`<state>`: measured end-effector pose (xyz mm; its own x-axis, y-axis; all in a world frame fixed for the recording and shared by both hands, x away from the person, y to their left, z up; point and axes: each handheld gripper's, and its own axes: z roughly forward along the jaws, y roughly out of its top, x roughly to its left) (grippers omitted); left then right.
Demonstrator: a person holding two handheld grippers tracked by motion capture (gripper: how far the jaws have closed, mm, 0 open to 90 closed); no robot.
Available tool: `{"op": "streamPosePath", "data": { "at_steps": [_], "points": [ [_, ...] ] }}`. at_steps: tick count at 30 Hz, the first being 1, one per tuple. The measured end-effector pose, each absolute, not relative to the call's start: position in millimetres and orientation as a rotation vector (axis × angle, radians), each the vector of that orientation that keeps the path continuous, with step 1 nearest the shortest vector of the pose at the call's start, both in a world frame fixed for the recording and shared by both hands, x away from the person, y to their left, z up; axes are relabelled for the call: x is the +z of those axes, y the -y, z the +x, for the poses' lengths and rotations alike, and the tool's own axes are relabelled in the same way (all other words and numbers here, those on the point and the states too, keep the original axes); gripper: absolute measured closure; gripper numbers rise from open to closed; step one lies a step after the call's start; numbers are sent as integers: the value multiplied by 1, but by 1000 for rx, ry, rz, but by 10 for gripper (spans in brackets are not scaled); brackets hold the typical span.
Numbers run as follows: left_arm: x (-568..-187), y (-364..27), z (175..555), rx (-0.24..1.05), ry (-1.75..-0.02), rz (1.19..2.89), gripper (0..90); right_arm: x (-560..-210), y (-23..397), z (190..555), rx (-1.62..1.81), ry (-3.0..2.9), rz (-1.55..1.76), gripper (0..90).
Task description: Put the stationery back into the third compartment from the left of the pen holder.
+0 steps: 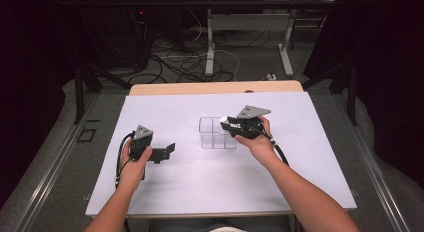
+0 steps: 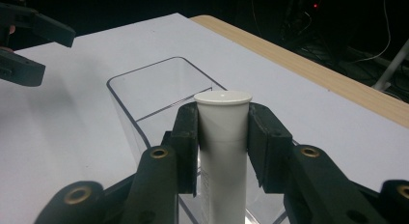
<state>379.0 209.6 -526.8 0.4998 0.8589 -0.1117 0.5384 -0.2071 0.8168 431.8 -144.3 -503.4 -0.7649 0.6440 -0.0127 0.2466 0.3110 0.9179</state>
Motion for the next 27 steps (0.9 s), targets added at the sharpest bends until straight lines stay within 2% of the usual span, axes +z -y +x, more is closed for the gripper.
{"op": "streamPosePath", "data": {
  "at_steps": [5, 11, 14, 27],
  "points": [
    [-527, -210, 379, 474, -1156, 1883, 4, -504, 147, 431, 1439, -2211, 795, 659],
    [-527, -210, 379, 476, -1154, 1887, 4, -498, 150, 426, 1451, -2205, 768, 538],
    [-527, -210, 379, 476, -1155, 1889, 4, -493, 151, 424, 1471, -2191, 758, 507],
    [-526, -211, 379, 479, -1158, 1884, 4, -477, 167, 418, 1505, -2162, 844, 456]
  ]
}}
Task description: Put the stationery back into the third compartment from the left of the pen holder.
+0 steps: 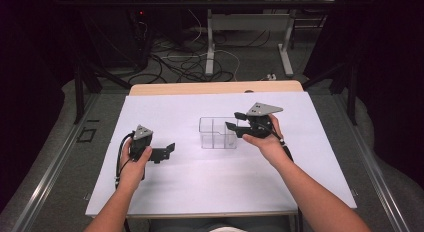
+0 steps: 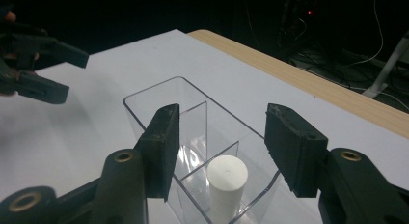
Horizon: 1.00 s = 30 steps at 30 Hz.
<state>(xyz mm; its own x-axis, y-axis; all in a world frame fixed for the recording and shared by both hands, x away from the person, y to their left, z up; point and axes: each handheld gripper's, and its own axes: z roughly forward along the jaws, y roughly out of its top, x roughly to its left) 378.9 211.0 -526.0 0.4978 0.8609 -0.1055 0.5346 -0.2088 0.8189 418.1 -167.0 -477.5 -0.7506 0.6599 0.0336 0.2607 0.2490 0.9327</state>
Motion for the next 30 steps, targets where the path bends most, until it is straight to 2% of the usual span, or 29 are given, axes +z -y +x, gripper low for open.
{"op": "streamPosePath", "data": {
  "at_steps": [5, 7, 12, 18, 21, 26, 30],
  "points": [
    [-526, -211, 379, 473, -1164, 1875, 4, -470, 178, 416, 1515, -2152, 862, 441],
    [-526, -212, 379, 479, -1159, 1881, 4, -467, 183, 414, 1483, -2132, 888, 378],
    [-526, -212, 379, 480, -1161, 1880, 4, -462, 195, 409, 1457, -2092, 906, 350],
    [-525, -212, 379, 485, -1167, 1873, 4, -458, 213, 404, 1377, -2051, 1006, 165],
    [-525, -213, 379, 484, -1169, 1869, 4, -458, 223, 401, 1329, -2030, 1072, 135],
    [-524, -216, 379, 492, -1174, 1866, 4, -458, 240, 397, 1293, -2004, 1181, 3],
    [-524, -217, 379, 496, -1184, 1854, 4, -461, 254, 395, 1266, -1954, 1214, 0]
  ]
}}
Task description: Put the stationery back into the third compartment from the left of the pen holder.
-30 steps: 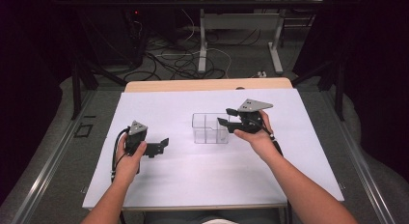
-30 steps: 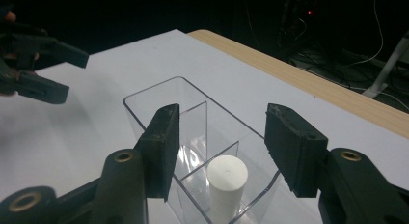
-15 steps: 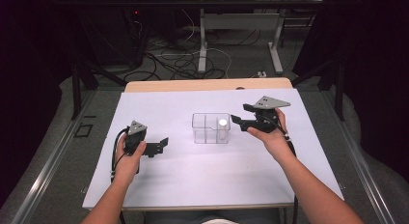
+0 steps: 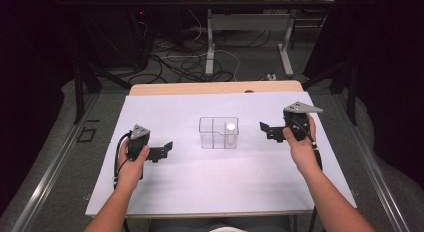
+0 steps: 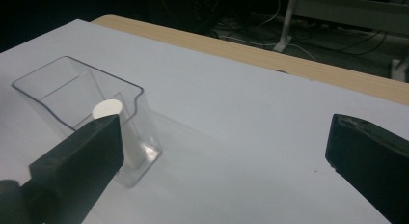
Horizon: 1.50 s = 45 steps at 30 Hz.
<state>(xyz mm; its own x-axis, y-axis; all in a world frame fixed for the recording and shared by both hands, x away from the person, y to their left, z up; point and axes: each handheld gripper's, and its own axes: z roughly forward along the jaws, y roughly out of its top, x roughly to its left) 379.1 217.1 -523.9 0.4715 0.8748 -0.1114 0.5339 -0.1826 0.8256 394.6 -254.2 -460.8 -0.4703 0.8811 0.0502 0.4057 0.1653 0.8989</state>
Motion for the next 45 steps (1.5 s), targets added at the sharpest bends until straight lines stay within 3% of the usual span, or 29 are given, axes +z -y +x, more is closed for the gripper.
{"op": "streamPosePath", "data": {
  "at_steps": [14, 45],
  "points": [
    [-523, -221, 380, 506, -1207, 1833, 4, -488, 296, 391, 1145, -1875, 1353, 0],
    [-526, -224, 381, 492, -1204, 1866, 4, -533, 321, 396, 1108, -1818, 1540, 2]
  ]
}}
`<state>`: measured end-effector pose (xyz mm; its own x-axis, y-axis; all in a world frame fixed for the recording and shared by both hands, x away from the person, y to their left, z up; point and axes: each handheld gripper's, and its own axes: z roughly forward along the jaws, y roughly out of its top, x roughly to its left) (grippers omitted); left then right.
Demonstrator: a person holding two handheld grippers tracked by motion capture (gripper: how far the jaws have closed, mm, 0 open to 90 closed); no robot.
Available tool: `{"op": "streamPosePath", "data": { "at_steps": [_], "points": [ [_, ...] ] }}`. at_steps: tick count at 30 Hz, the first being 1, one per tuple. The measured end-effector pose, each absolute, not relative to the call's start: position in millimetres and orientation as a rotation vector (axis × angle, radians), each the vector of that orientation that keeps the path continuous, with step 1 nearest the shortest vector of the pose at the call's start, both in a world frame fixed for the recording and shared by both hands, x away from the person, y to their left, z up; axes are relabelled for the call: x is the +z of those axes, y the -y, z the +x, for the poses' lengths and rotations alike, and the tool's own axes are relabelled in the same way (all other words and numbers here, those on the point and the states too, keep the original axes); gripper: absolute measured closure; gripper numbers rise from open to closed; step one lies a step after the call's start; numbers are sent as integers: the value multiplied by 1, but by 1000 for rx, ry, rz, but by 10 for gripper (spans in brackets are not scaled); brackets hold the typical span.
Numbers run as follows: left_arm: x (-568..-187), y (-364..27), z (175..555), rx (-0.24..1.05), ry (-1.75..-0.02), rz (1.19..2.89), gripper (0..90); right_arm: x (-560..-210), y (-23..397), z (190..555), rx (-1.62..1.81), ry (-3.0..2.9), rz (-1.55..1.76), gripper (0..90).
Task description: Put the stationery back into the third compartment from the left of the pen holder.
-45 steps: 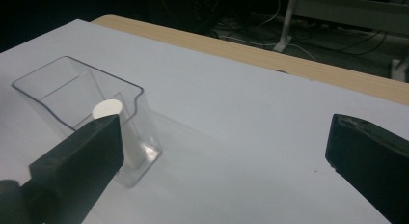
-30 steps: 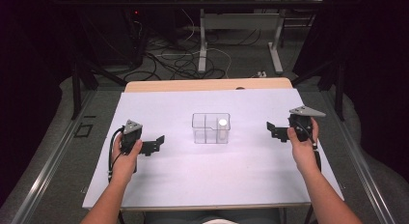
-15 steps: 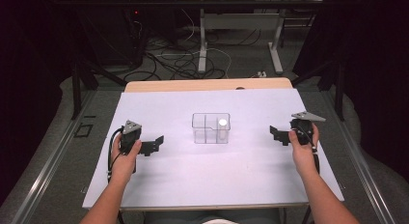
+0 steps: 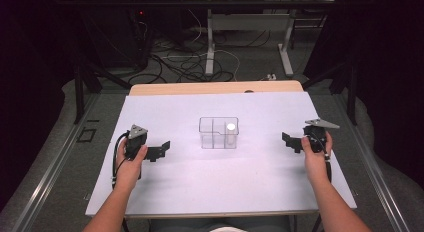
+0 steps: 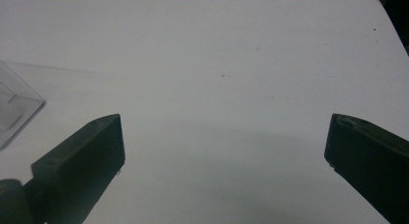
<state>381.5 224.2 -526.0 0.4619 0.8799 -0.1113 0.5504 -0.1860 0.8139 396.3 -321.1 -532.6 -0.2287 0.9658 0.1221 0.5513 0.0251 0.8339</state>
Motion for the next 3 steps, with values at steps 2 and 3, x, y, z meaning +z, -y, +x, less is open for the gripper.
{"op": "streamPosePath", "data": {
  "at_steps": [2, 3],
  "points": [
    [-526, -224, 382, 492, -1203, 1867, 4, -534, 322, 397, 1105, -1822, 1554, 3],
    [-526, -224, 382, 492, -1202, 1871, 4, -535, 323, 397, 1103, -1819, 1562, 3]
  ]
}}
